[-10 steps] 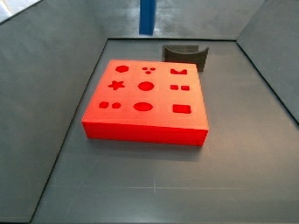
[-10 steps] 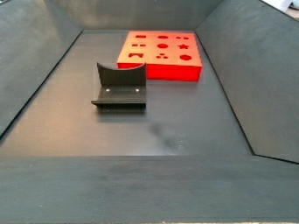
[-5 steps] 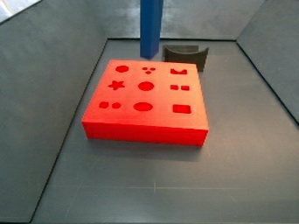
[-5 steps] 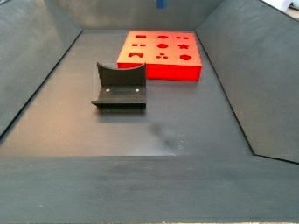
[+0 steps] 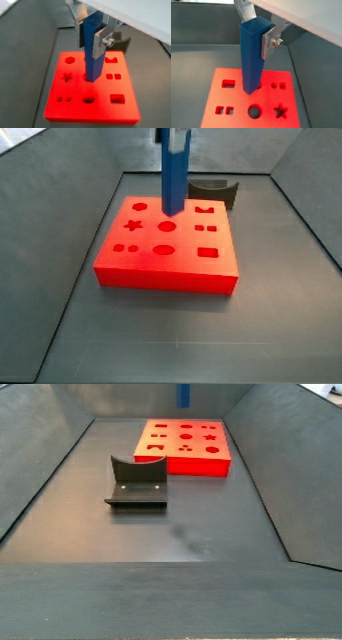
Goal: Pick up the rectangle object. Move up. Place the rectangle object on the fixture. Regrasp the rectangle object. Move to above the board. Insert the rectangle object.
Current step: Insert the rectangle object.
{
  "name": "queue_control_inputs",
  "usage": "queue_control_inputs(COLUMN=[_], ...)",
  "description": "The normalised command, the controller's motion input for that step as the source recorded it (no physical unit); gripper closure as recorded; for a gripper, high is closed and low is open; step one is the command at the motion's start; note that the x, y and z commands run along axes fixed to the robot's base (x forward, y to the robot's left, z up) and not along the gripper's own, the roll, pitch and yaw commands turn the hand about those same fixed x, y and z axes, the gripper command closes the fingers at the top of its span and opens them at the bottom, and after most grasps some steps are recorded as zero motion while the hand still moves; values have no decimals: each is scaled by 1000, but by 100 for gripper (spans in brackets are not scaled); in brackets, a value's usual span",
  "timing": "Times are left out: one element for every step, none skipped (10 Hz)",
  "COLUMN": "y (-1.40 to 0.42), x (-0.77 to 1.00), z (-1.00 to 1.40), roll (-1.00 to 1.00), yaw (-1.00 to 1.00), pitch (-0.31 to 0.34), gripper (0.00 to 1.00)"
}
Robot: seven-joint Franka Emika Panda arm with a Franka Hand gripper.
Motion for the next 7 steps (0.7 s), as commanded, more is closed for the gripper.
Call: queue_control_inputs(y=[0, 0, 0, 0, 0, -23, -9], x=[0, 0, 0, 17, 60, 134, 189], z=[-397, -351, -323, -257, -120, 114, 357], roll=[-1, -14, -21, -44, -84, -174, -229], yaw=[-1000, -1000, -1000, -1000, -1000, -977, -923], pitch=[0, -16, -30, -36, -31, 0, 0], gripper=[100, 100, 100, 100, 100, 100, 100])
